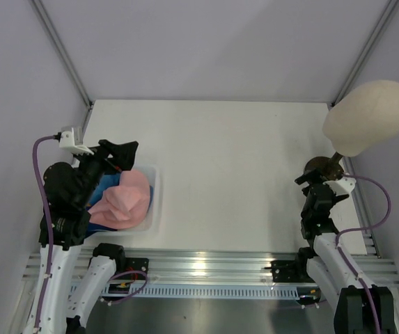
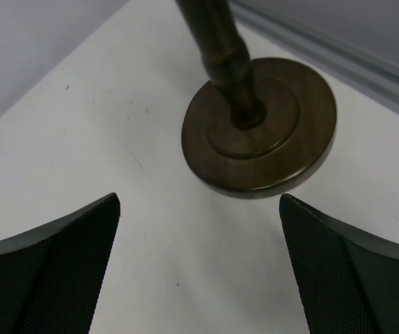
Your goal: Stack the hats
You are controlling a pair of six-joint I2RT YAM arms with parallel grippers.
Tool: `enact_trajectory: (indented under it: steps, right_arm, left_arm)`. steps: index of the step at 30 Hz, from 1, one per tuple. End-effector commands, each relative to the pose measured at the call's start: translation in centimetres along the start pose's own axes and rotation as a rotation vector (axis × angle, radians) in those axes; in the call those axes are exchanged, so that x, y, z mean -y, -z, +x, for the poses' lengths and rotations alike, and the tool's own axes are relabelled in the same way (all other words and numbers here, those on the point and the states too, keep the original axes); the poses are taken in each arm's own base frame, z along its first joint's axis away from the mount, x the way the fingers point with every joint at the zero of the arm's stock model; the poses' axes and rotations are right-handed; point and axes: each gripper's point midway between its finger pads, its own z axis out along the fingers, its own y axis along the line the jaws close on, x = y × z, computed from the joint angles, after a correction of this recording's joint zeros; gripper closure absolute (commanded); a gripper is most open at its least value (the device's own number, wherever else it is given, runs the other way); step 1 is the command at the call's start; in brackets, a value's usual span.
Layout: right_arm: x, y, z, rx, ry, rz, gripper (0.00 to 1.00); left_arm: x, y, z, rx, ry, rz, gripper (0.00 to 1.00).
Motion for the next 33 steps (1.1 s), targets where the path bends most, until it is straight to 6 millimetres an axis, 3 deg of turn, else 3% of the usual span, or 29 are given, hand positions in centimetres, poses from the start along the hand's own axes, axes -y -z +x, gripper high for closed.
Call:
enact_trajectory:
  steps: [1, 4, 6, 9, 13, 16, 24, 29, 30, 33]
  right_arm:
    - [1.7, 0.0, -4.5, 0.146, -0.101, 0.166, 0.01]
    - [4.0, 0.8, -5.8, 0.218, -0.152, 0.294, 0.00]
    - [4.5, 1.2, -6.4, 0.252, -0.184, 0.312, 0.01]
    - [4.6, 1.4, -7.3, 0.288, -0.211, 0.295, 0.01]
    - [3.0, 0.5, -8.6, 0.260, -0.160, 0.136, 0.01]
    - [4.3, 0.1, -9.2, 0.208, -0.218, 0.205, 0.01]
    - [9.5, 0.6, -8.5, 0.208, -0.310, 0.505, 0.01]
    - [9.0, -2.1, -7.5, 0.116, -0.500, 0.394, 0.01]
    - [9.6, -2.4, -7.7, 0.127, -0.571, 0.394, 0.01]
    - [8.2, -3.6, -7.4, 0.098, -0.629, 0.268, 0.01]
  left_arm:
    - [0.7, -0.3, -0.4, 0.011, -0.025, 0.046, 0.01]
    - [0.7, -0.3, -0.2, 0.006, -0.023, 0.053, 0.00]
    - [0.8, -0.3, -0.3, 0.006, -0.023, 0.056, 0.00]
    - [0.8, -0.3, -0.4, 0.009, -0.027, 0.056, 0.01]
    - [0.5, -0.4, -0.2, 0.005, -0.029, 0.047, 0.01]
    - [0.7, -0.4, -0.3, 0.004, -0.026, 0.053, 0.00]
    - [0.6, -0.5, -0.2, 0.000, -0.020, 0.057, 0.01]
    - [0.7, -0.6, -0.1, -0.010, -0.015, 0.062, 0.01]
    - [0.7, -0.6, 0.0, -0.010, -0.015, 0.065, 0.00]
    - [0.6, -0.5, -0.1, -0.006, -0.016, 0.059, 0.00]
